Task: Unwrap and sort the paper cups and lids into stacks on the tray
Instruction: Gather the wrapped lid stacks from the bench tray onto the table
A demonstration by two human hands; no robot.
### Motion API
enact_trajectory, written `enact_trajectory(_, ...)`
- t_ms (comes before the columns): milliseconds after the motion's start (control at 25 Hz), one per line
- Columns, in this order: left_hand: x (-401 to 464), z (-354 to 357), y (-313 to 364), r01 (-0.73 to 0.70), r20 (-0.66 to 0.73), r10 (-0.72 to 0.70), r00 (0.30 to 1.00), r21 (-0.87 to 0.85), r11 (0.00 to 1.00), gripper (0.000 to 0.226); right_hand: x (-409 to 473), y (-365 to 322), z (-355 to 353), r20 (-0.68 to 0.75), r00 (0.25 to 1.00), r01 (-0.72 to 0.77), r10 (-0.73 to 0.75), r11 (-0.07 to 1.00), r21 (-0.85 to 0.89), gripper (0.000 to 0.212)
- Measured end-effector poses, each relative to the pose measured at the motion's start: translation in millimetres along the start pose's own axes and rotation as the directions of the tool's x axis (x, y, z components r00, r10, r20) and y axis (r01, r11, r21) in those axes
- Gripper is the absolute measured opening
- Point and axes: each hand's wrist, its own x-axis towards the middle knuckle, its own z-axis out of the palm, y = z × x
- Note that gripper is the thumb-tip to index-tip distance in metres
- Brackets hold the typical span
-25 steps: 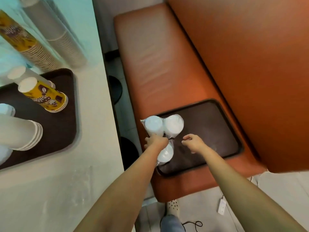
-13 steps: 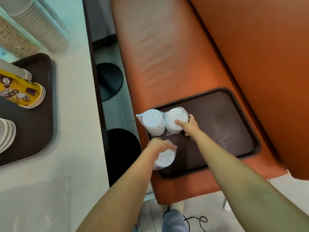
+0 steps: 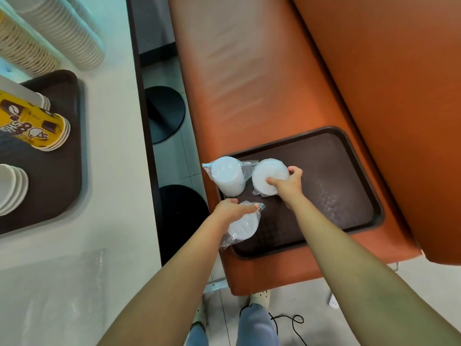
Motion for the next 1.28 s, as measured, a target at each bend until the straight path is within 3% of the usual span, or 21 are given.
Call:
enact_trajectory(120, -28.5, -3.7, 9.8, -0.153, -0.153, 0.162, 0.975, 0.073, 0.986, 0.065, -26.7, -22.8, -23.1, -0.025, 0.995, 0.101, -0.098, 0.987, 0.122, 0.054)
enact_trajectory(240, -69.8, -13.5, 29.6, -0.4, -0.198, 0.38, 0.904, -0.074, 0.913, 0.052, -66.7, -65.2, -35.3, 0.041, 0.966, 0.242, -0.256, 0.946, 0.216, 0.058)
enact_trajectory(440, -137.7, -43.6, 44.9, -0.609, -0.084, 0.637, 0.767, -0.408, 0.68, 0.065, -142.0, -139.5, -32.7, 0.293, 0.87, 0.31, -0.396, 0.902, 0.299, 0.061)
enact_trajectory(560, -172.4, -71.6, 37.5, -0.721, -0.181, 0.739, 0.649, -0.458, 0.521, 0.08, -189.9, -178.8, -18.7, 0.373, 0.805, 0.367, -0.461, 0.882, 0.296, 0.077)
enact_trajectory(640, -195.0, -96.6, 32.0, -0.779, -0.282, 0.755, 0.592, -0.442, 0.445, 0.08, -223.4, -199.4, 2.1, 0.432, 0.765, 0.4, -0.478, 0.878, 0.263, 0.078)
enact_trajectory(720, -218.3, -127.4, 25.9, -0.791, -0.363, 0.73, 0.579, -0.469, 0.394, 0.078, -250.4, -216.1, 29.1, 0.455, 0.724, 0.455, -0.519, 0.854, 0.25, 0.069)
enact_trajectory(880, -257.2, -220.0, -9.5, -0.825, -0.503, 0.685, 0.527, -0.495, 0.272, 0.076, -320.2, -246.4, 106.2, 0.467, 0.678, 0.493, -0.567, 0.823, 0.283, 0.024)
enact_trajectory(1000, -279.0, -303.2, -41.4, -0.837, -0.57, 0.622, 0.537, -0.456, 0.304, 0.074, -364.4, -265.4, 181.0, 0.516, 0.614, 0.573, -0.597, 0.787, 0.228, 0.027)
enact_trajectory(1080, -286.6, -358.2, -60.2, -0.823, -0.58, 0.591, 0.561, -0.47, 0.32, 0.074, -388.5, -276.3, 231.6, 0.538, 0.58, 0.637, -0.612, 0.752, 0.169, 0.041)
enact_trajectory(1280, -278.0, -471.4, -91.1, -0.776, -0.58, 0.517, 0.629, -0.499, 0.386, 0.02, -418.6, -297.1, 338.5, 0.611, 0.515, 0.737, -0.601, 0.675, 0.042, 0.039)
